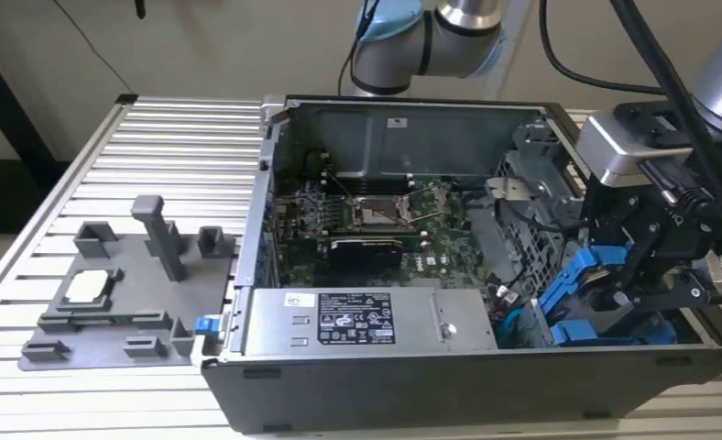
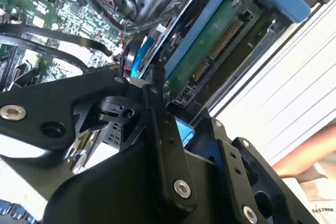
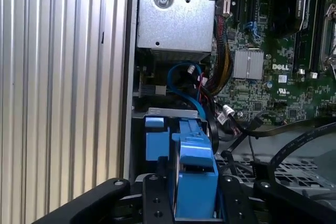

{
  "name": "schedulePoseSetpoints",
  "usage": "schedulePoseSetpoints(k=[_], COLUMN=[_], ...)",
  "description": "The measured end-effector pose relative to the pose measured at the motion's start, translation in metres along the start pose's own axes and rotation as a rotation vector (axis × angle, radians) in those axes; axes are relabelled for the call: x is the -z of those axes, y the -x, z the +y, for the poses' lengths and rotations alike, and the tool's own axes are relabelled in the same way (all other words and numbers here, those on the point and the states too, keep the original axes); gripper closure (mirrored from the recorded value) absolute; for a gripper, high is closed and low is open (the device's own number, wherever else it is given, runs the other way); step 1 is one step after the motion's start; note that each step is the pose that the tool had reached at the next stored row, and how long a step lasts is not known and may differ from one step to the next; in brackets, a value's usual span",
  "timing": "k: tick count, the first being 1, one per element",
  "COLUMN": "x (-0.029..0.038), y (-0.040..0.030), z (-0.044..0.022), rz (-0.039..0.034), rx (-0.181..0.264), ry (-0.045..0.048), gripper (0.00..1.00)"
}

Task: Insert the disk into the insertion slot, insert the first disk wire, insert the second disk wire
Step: 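Insert the disk into the insertion slot, then insert the first disk wire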

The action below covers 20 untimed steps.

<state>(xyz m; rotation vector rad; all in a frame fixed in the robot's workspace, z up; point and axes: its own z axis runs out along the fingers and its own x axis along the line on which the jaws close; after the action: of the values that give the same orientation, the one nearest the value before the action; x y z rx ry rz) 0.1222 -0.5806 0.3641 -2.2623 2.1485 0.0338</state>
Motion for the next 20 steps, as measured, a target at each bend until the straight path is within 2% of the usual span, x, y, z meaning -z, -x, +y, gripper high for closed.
schedulePoseSetpoints(k=[3, 4, 10, 11, 12, 13, 19, 20], x=[0.003, 0.003, 0.0076, 0.0077, 0.0078, 0.0078, 0.0077, 0.0077], y=[0.0002, 0.0004, 0.002, 0.0022, 0.0023, 0.0024, 0.0025, 0.0025], z=[0.0, 0.0, -0.0001, -0.0001, -0.0002, -0.0002, -0.0002, -0.0001], rz=[-0.0003, -0.0004, -0.0003, 0.0, 0.0006, 0.0013, 0.0049, 0.0045], rx=[0.0, 0.0, 0.0, 0.0, 0.001, 0.001, 0.006, 0.006], ry=[0.0003, 0.0003, 0.0, -0.0031, -0.0114, -0.0255, -0.1344, -0.148], gripper=[0.53, 0.46, 0.46, 0.46, 0.46, 0.46, 0.46, 0.46])
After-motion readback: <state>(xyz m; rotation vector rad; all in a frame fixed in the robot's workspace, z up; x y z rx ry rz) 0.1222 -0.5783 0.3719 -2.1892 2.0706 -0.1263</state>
